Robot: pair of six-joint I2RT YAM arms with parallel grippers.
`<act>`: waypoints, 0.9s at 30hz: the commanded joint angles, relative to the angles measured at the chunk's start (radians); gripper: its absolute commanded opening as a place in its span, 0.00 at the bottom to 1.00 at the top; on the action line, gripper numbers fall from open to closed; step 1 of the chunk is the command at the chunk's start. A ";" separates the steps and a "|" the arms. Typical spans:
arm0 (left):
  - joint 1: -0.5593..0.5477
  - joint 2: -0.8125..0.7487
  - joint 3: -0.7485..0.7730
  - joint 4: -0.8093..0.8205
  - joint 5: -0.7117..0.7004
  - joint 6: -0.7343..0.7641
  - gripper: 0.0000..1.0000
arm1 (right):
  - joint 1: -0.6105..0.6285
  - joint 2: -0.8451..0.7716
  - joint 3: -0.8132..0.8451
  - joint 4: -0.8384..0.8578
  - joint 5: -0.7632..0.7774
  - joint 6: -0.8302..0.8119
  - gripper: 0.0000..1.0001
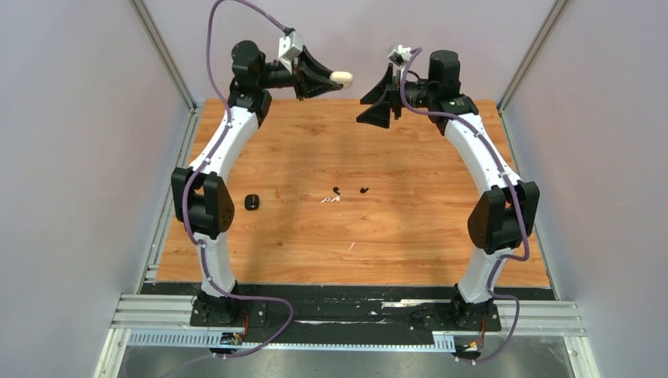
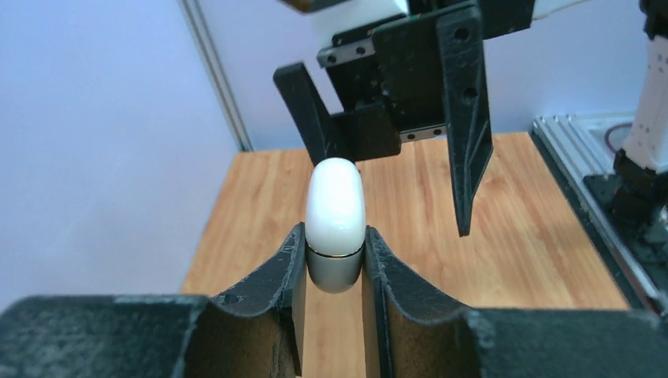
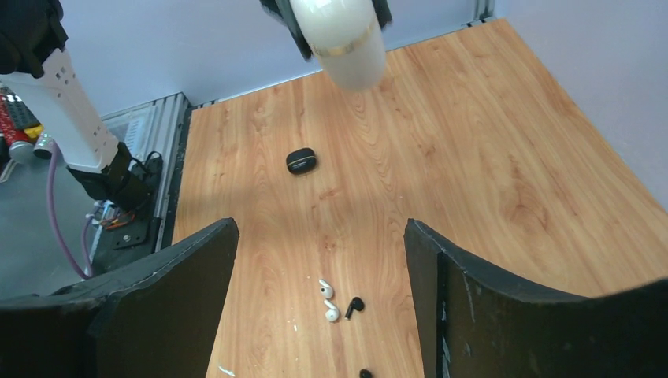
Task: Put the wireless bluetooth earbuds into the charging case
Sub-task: Open the charging case.
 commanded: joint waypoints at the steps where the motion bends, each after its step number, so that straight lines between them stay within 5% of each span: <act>1: 0.034 0.128 0.276 -0.220 0.225 0.215 0.00 | -0.004 -0.024 0.072 0.018 0.042 0.000 0.78; 6: 0.056 0.251 0.509 -0.322 0.217 0.269 0.00 | -0.005 -0.036 0.073 0.018 0.056 0.001 0.77; 10: 0.044 0.147 0.329 -0.272 0.184 0.173 0.00 | -0.003 -0.046 0.081 0.035 0.068 -0.014 0.76; 15: 0.015 -0.093 -0.118 -0.125 0.037 0.061 0.00 | 0.024 -0.046 0.059 0.034 0.080 -0.016 0.78; 21: -0.011 -0.225 -0.342 -0.110 -0.010 0.086 0.00 | 0.053 -0.032 0.020 0.024 0.043 -0.044 0.75; 27: -0.015 -0.296 -0.409 -0.227 -0.002 0.239 0.00 | 0.076 -0.005 -0.001 -0.053 -0.031 -0.112 0.67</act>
